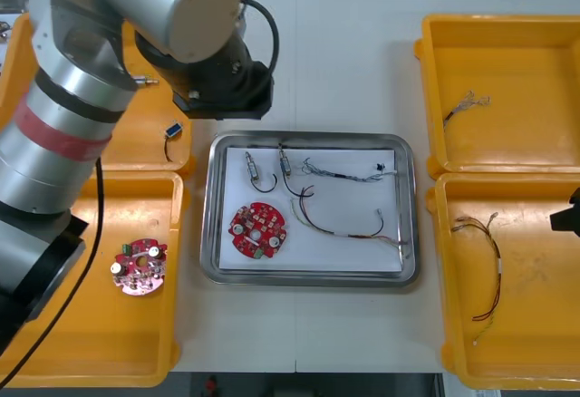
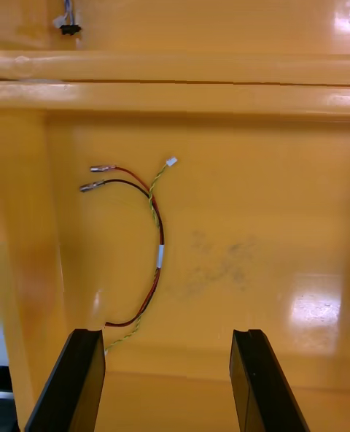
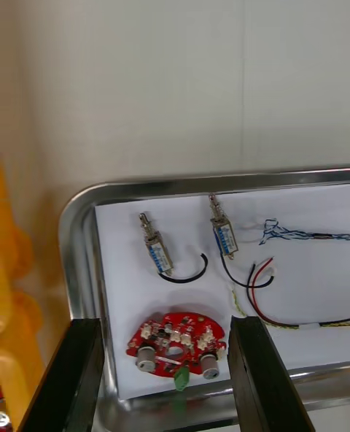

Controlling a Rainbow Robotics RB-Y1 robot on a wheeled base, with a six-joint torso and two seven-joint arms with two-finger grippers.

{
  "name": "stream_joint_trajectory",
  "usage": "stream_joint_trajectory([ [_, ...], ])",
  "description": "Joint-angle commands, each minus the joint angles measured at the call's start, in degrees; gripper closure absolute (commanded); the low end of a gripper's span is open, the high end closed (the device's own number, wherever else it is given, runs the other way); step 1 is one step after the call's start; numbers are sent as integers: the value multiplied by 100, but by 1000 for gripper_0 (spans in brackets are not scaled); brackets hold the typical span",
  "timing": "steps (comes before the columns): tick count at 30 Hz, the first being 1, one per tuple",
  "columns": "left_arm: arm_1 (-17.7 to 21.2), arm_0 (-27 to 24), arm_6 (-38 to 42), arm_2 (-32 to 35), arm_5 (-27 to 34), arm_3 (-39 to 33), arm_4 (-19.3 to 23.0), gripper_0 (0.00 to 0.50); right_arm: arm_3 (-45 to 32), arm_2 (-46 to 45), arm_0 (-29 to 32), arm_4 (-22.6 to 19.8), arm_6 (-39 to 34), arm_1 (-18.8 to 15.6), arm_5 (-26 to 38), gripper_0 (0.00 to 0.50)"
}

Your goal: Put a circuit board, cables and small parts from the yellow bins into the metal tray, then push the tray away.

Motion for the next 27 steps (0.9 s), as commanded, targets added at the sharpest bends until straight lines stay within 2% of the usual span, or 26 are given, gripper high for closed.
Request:
stream_joint_trajectory([
  [1, 478, -30, -599, 370, 51, -331, 171, 0, -367, 437, -239, -108, -73, -417, 17, 0],
  [4, 671, 41, -801, 537, 51, -437, 268, 0, -482, 753, -459, -134, -73, -443, 17, 0],
  [10, 1146, 550, -1135, 879, 51, -955, 461, 0, -605, 1483, -1021, -266, -46, -443, 17, 0],
  [16, 1638, 1087, -1293, 1257, 51, -1456, 831, 0, -614, 2476, -1636, -310, -29, -443, 17, 0],
  [22, 2086, 1596, -1451, 1732, 51, -1817, 1226, 0, -614, 3540, -2278, -116, 50, -268, 17, 0],
  [27, 2297, 2194, -1566, 2048, 51, -2177, 1305, 0, -614, 4533, -2849, 323, 200, 128, 17, 0],
])
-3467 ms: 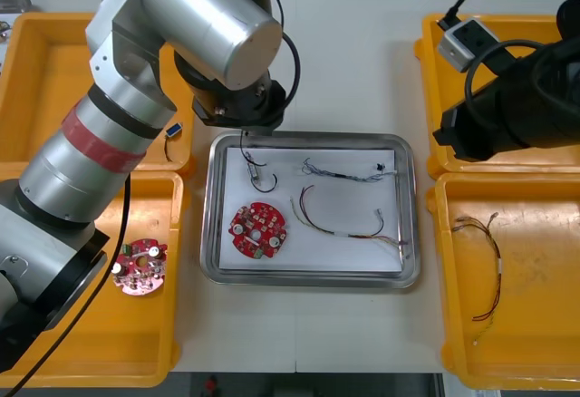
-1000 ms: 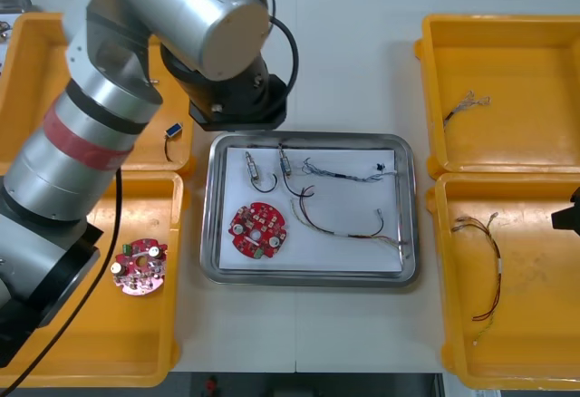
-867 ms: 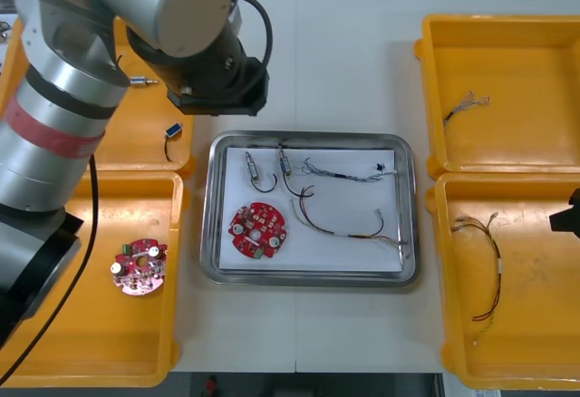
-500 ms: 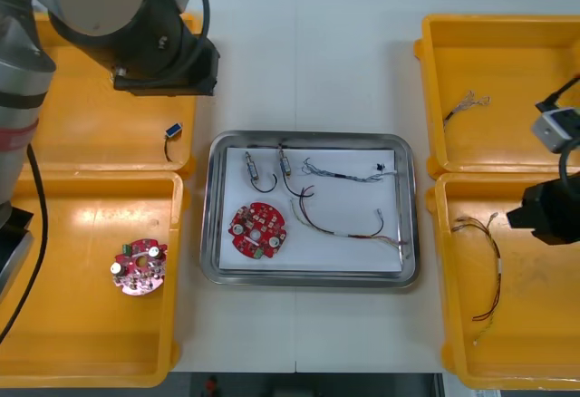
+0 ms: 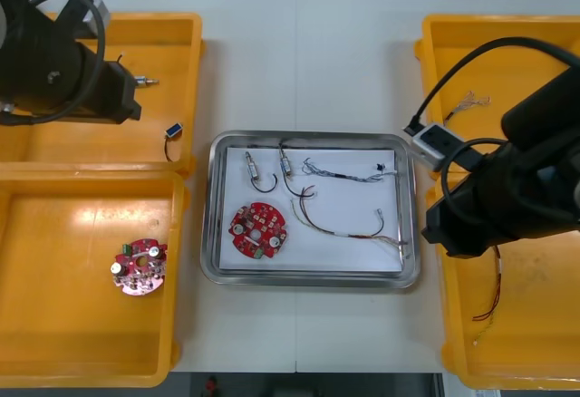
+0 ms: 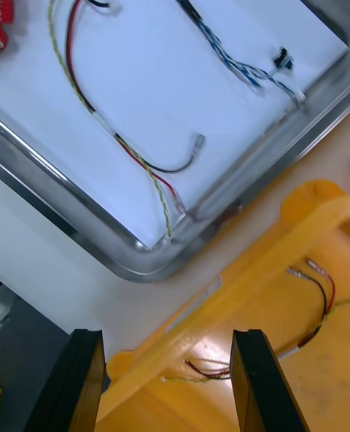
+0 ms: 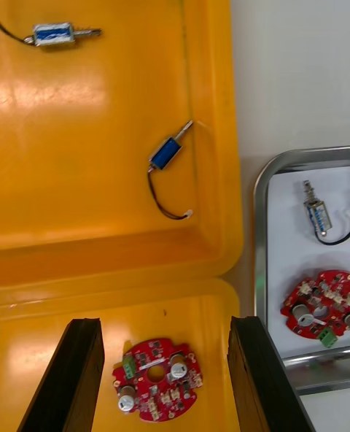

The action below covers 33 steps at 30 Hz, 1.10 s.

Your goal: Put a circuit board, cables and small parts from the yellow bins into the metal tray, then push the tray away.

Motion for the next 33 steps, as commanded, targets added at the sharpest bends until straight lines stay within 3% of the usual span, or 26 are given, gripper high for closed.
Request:
stream_joint_trajectory([
  [1, 366, 628, -544, 474, 36, -523, 77, 0, -168, 957, -685, 439, 233, 406, 16, 0],
  [7, 436, 1252, -685, 870, 36, -884, 95, 0, 78, 1853, -1090, 843, 690, 872, -208, 0],
  [13, 612, 1700, -1045, 1221, 36, -1007, 191, 0, 605, 2275, -1274, 896, 1490, 1276, -577, 0],
  [24, 770, 2324, -1379, 1740, 36, -1007, 438, 0, 1045, 3330, -1529, 1379, 2413, 1320, -1351, 0],
  [33, 770, 2676, -1485, 1925, 36, -1156, 490, 0, 1317, 4095, -1547, 2126, 2430, 1320, -1650, 0],
])
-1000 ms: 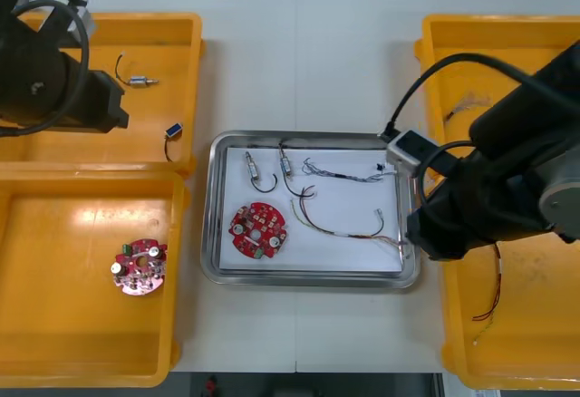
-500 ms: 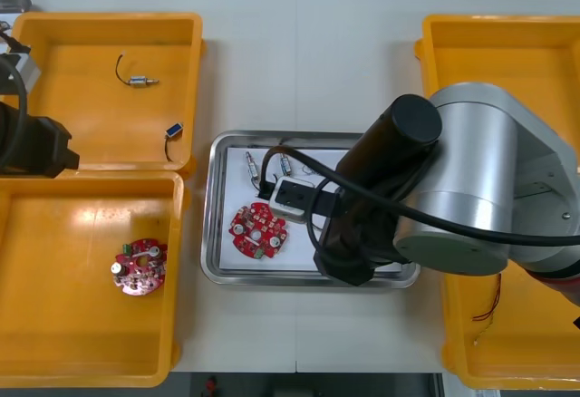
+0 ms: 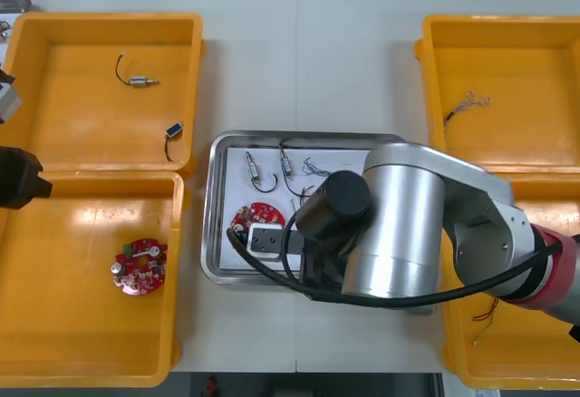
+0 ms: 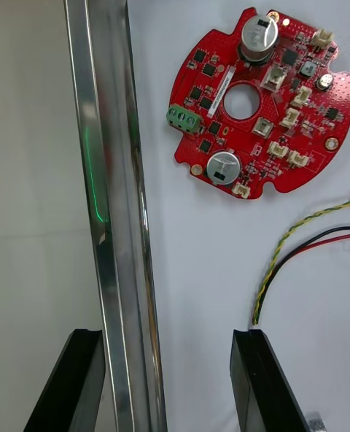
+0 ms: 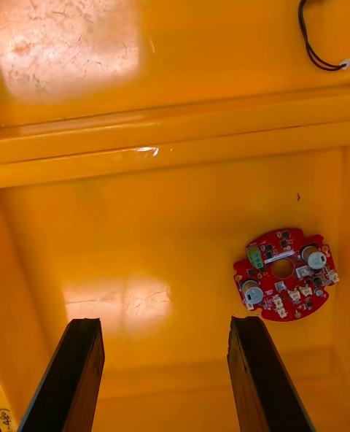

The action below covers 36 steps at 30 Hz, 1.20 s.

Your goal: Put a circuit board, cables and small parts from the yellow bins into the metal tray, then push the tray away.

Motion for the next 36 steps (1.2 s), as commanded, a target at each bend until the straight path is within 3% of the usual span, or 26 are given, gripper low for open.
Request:
stream_joint_trajectory([
  [1, 260, 267, -90, 251, 35, -251, 53, 0, 72, 468, -182, 368, 72, 78, -153, 0],
  [12, 260, 355, -55, 348, 35, -243, -9, 0, 336, 890, -147, 596, 19, 96, -145, 0],
  [17, 260, 539, -11, 488, 35, -243, -17, 0, 353, 1066, -94, 904, -16, 157, -162, 0],
  [25, 251, 697, 130, 559, 35, -243, -53, 0, 564, 1136, -33, 974, -25, 183, -391, 0],
  [36, -12, 715, 402, 682, 35, -243, -35, 0, 696, 1180, 2, 1176, -51, 342, -408, 0],
])
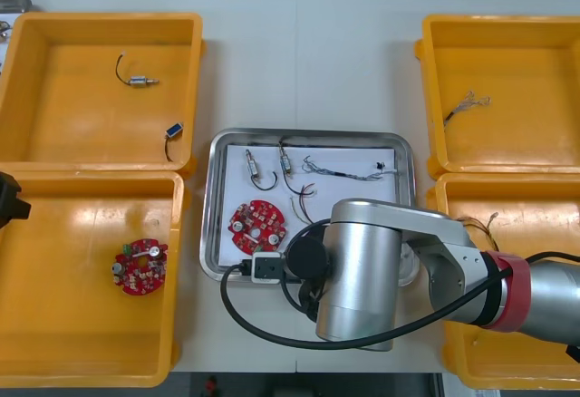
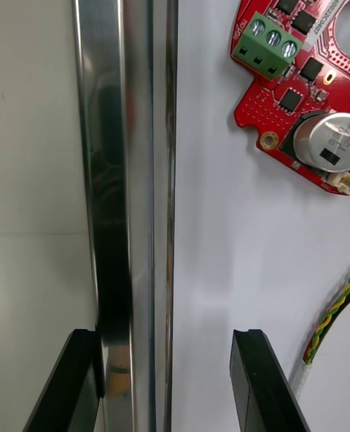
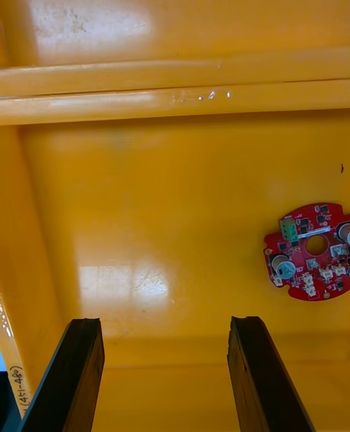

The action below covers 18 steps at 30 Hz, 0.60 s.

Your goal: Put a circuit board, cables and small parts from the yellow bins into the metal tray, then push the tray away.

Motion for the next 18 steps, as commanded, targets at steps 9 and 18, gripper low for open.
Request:
stream_joint_trajectory([
  [9, -71, 112, 634, 265, 35, -159, -25, 0, -47, 82, 10, 57, -111, 163, -35, 485],
  [18, -71, 103, 977, 230, 35, -159, 55, 0, -56, 82, 19, 145, -199, 163, -35, 500],
])
